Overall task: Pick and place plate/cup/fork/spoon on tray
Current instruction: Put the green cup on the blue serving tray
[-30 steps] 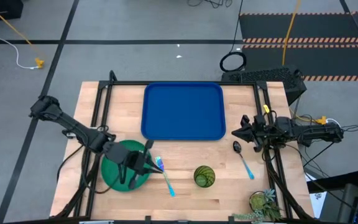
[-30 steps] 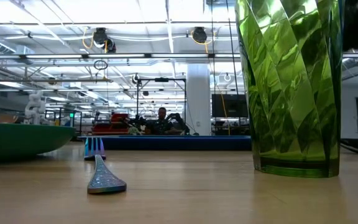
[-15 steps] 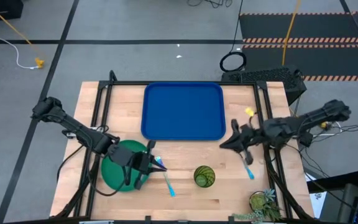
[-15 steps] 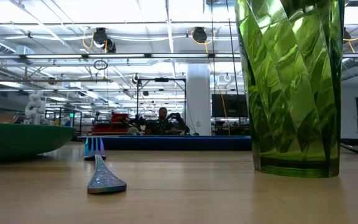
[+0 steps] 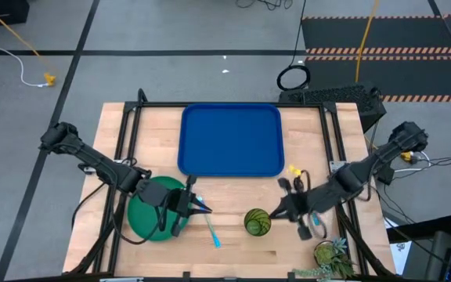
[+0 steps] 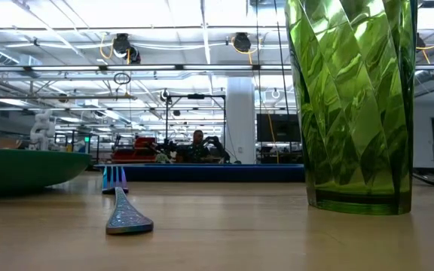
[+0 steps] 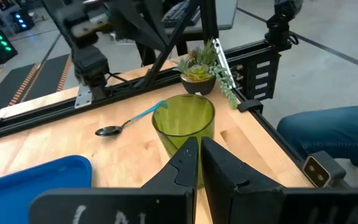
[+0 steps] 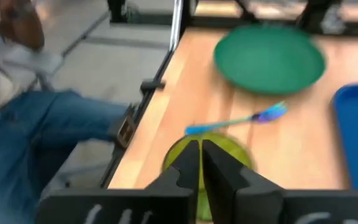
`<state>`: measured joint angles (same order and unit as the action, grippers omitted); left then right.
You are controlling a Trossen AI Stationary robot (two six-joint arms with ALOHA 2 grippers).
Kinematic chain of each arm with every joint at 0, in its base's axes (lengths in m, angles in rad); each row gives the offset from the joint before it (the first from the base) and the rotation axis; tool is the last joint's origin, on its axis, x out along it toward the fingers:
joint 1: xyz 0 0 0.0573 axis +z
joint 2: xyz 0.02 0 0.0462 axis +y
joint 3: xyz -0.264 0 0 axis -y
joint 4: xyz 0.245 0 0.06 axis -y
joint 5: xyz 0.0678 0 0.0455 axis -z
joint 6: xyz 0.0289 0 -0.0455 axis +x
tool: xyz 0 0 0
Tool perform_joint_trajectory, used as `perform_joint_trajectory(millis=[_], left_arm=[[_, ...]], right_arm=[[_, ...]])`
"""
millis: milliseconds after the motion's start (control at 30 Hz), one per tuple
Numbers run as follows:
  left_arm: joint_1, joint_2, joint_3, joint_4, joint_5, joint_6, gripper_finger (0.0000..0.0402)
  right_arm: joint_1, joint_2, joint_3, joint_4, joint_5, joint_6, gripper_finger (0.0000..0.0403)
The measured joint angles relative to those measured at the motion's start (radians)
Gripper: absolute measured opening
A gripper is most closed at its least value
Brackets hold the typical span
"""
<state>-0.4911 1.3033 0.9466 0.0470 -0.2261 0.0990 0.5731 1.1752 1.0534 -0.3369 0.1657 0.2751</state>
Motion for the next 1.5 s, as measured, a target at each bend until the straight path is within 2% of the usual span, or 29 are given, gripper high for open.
perform_joint_trajectory(millis=[200, 367, 500, 733, 900, 1133, 1500], left_arm=[[0.0, 0.0, 0.0, -0.009, 0.015, 0.001, 0.0024], [0.0, 0.0, 0.0, -0.009, 0.015, 0.001, 0.0024], [0.0, 0.0, 0.0, -0.012, 0.015, -0.001, 0.0024], [0.0, 0.0, 0.0, -0.017, 0.015, -0.005, 0.0024], [0.0, 0.0, 0.0, -0.018, 0.015, 0.007, 0.0024], [0.0, 0.0, 0.0, -0.017, 0.015, 0.023, 0.0024], [0.0, 0.001, 0.0, -0.015, 0.015, 0.03, 0.0024]], right_arm=[[0.053, 0.128, 0.121, -0.148, -0.003, 0.083, 0.0083], [0.071, 0.202, 0.161, -0.223, -0.005, 0.099, 0.0136], [0.071, 0.247, 0.161, -0.228, -0.004, 0.08, 0.0151], [0.068, 0.283, 0.161, -0.245, -0.005, 0.037, 0.0152], [0.068, 0.303, 0.161, -0.25, -0.003, -0.017, 0.012], [0.067, 0.309, 0.161, -0.239, -0.005, -0.075, 0.0013], [0.054, 0.308, 0.161, -0.233, 0.001, -0.059, 0.0004]])
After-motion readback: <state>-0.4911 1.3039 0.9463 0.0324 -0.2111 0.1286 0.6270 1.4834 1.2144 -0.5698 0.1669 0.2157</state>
